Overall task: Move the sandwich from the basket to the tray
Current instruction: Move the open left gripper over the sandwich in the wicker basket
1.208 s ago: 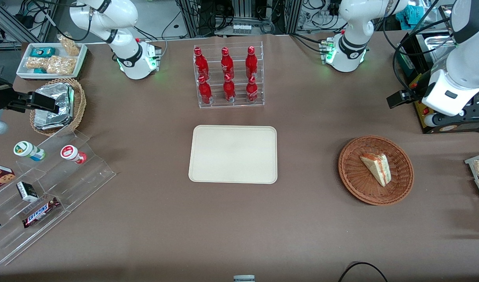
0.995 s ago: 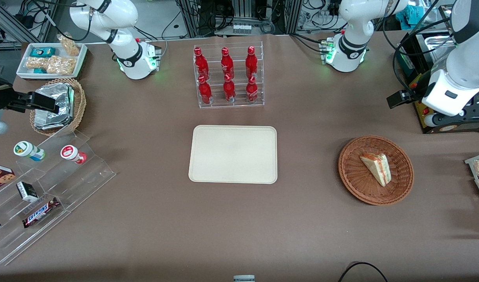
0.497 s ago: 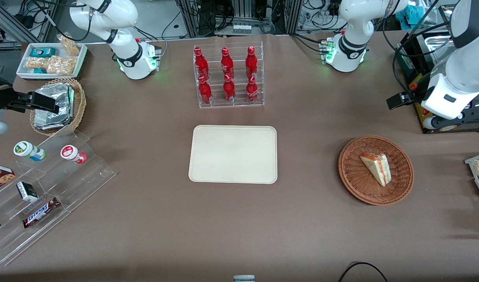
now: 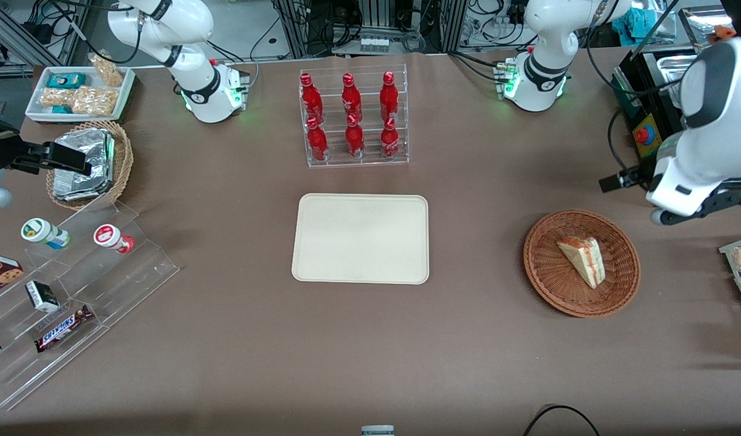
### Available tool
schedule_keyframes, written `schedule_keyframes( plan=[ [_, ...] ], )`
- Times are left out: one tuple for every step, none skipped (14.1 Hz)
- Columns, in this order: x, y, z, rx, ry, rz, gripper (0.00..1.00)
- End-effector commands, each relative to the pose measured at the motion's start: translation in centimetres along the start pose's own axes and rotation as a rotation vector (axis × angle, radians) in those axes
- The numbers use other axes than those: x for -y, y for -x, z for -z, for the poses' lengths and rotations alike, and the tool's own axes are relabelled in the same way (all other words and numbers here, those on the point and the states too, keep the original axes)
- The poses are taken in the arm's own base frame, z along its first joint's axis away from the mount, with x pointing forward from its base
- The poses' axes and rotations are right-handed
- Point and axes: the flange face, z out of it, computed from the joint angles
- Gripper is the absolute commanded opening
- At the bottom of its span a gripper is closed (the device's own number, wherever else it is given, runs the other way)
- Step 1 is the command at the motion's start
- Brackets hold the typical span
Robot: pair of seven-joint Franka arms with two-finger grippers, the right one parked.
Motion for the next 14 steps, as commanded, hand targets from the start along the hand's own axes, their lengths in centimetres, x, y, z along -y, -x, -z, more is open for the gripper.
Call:
schedule_keyframes(
  plan=[
    [1.1, -0.3, -4.1, -0.075, 0.016, 0.017, 1.0],
    [1.3, -1.1, -5.8, -0.097, 0.03, 0.024, 1.0],
    [1.5, -1.6, -7.5, -0.12, 0.043, 0.029, 1.0],
    [1.3, -1.9, -9.3, -0.139, 0.054, 0.028, 1.0],
    [1.2, -1.9, -10.6, -0.151, 0.062, 0.027, 1.0],
    [1.3, -2.0, -11.3, -0.16, 0.068, 0.031, 1.0],
    [2.1, -2.5, -11.9, -0.156, 0.078, 0.055, 1.0],
    [2.0, -2.8, -12.4, -0.147, 0.084, 0.068, 1.0],
    [1.8, -3.2, -12.6, -0.161, 0.093, 0.092, 1.0],
    [1.6, -3.6, -12.9, -0.173, 0.105, 0.125, 1.0],
    [1.3, -3.9, -13.1, -0.182, 0.113, 0.15, 1.0],
    [0.8, -4.1, -13.3, -0.189, 0.117, 0.151, 1.0],
    [0.5, -4.4, -13.6, -0.204, 0.126, 0.147, 1.0],
    [0.3, -4.9, -14.2, -0.219, 0.134, 0.144, 1.0]
  ],
)
